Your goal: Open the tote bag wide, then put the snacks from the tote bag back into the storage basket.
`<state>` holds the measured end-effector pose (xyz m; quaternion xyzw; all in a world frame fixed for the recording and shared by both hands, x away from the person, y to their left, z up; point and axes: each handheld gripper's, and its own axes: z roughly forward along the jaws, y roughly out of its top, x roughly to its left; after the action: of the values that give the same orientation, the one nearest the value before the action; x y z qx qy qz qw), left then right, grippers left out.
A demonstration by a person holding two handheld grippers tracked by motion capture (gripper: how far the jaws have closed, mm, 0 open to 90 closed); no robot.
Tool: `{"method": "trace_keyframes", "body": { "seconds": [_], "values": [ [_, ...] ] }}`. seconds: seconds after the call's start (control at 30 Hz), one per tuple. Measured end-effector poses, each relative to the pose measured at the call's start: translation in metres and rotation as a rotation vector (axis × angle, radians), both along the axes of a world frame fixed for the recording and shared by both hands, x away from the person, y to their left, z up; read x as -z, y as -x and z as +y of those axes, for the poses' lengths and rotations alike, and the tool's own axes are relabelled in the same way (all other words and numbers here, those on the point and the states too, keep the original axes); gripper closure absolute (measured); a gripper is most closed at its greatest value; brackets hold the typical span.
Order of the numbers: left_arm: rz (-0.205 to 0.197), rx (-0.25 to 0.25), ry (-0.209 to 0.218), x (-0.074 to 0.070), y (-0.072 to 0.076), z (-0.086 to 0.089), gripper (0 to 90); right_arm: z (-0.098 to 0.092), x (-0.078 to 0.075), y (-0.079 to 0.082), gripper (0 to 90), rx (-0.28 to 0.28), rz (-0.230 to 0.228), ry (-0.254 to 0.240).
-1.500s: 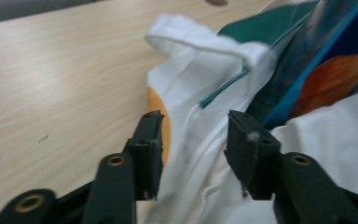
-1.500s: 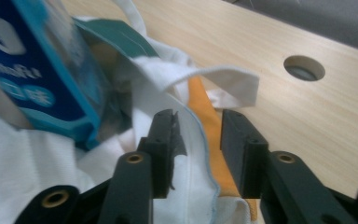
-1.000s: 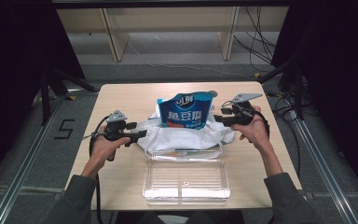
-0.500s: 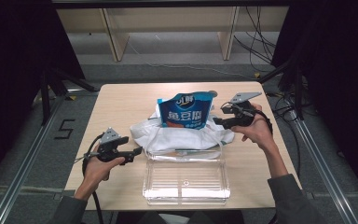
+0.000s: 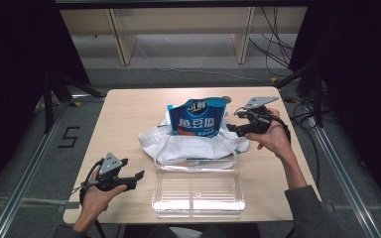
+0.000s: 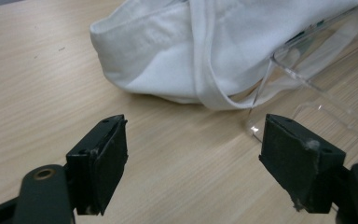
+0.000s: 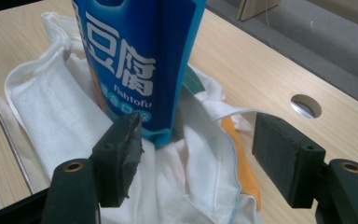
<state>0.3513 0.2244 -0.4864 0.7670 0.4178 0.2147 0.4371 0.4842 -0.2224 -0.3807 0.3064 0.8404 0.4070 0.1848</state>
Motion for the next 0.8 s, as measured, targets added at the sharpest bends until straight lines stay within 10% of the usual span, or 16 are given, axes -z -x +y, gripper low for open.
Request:
{"method": "trace_keyframes", "body": {
  "seconds": [0.8],
  "values": [
    [0.029,0.003,0.001,0.008,0.01,0.006,21.1,0.006,-0.019,0.002,29.7,-0.029,-0.026,0.043]
  ]
}}
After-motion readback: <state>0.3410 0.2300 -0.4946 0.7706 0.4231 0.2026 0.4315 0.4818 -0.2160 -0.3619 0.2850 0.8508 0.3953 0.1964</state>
